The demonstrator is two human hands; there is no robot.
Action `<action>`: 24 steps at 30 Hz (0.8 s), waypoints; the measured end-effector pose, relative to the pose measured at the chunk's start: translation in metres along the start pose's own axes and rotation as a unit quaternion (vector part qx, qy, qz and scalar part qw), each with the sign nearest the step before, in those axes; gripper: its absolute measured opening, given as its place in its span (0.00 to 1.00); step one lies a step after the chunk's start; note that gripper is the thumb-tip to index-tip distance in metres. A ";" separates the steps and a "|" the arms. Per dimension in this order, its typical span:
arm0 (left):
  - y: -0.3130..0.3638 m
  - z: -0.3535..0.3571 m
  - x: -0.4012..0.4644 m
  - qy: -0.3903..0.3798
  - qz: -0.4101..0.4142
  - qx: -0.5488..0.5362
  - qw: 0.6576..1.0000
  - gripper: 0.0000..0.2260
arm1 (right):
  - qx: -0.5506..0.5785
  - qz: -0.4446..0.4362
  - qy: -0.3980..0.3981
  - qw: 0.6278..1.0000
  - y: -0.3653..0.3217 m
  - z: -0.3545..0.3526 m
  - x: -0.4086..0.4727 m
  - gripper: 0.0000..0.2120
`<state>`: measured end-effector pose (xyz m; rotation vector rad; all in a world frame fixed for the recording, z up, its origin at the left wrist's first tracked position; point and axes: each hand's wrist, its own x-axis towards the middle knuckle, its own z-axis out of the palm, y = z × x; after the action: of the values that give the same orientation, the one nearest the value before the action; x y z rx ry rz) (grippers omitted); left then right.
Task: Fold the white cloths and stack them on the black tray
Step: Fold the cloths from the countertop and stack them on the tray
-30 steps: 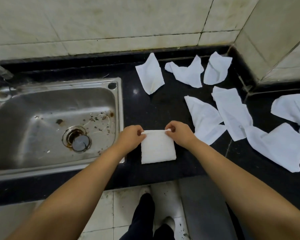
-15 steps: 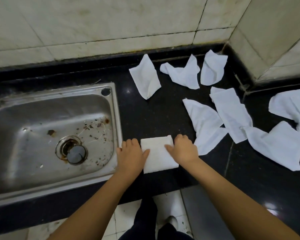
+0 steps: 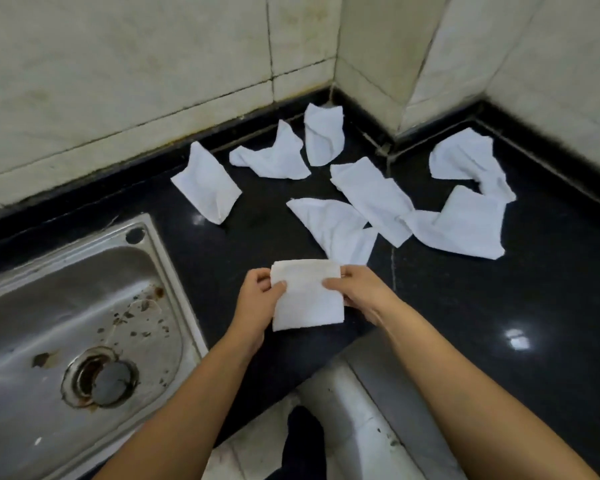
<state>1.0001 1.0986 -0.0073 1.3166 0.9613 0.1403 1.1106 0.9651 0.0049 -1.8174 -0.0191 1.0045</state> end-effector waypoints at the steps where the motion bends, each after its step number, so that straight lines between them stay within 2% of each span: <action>1: 0.007 0.013 -0.003 -0.044 -0.024 -0.023 0.998 0.10 | 0.045 0.006 0.003 0.999 0.004 -0.019 -0.010 0.08; 3: 0.017 0.046 -0.012 -0.141 -0.070 -0.021 0.987 0.10 | 0.110 0.007 0.035 0.993 0.017 -0.059 -0.037 0.07; 6: 0.021 0.105 -0.039 -0.264 -0.111 0.035 0.957 0.07 | 0.179 0.006 0.100 0.979 0.050 -0.121 -0.092 0.06; 8: 0.014 0.148 -0.069 -0.325 -0.117 0.082 0.935 0.03 | 0.216 0.007 0.138 0.967 0.084 -0.159 -0.138 0.03; 10: 0.000 0.191 -0.108 -0.378 -0.119 0.118 0.911 0.02 | 0.256 0.003 0.182 0.949 0.128 -0.192 -0.189 0.06; 14: -0.047 0.269 -0.202 -0.460 -0.118 0.181 0.861 0.06 | 0.315 0.006 0.273 0.909 0.220 -0.231 -0.297 0.05; 17: -0.102 0.328 -0.306 -0.533 -0.128 0.243 0.800 0.06 | 0.375 0.020 0.359 0.855 0.306 -0.251 -0.405 0.04; 20: -0.153 0.378 -0.414 -0.606 -0.144 0.292 0.726 0.06 | 0.424 0.033 0.447 0.787 0.377 -0.261 -0.513 0.04; 24: -0.211 0.432 -0.542 -0.676 -0.133 0.358 0.631 0.08 | 0.471 0.015 0.537 0.700 0.456 -0.260 -0.630 0.06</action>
<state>0.8582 0.3921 0.0650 1.4394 -0.2180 -1.4432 0.6775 0.2731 0.0792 -1.1371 1.0541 -0.2266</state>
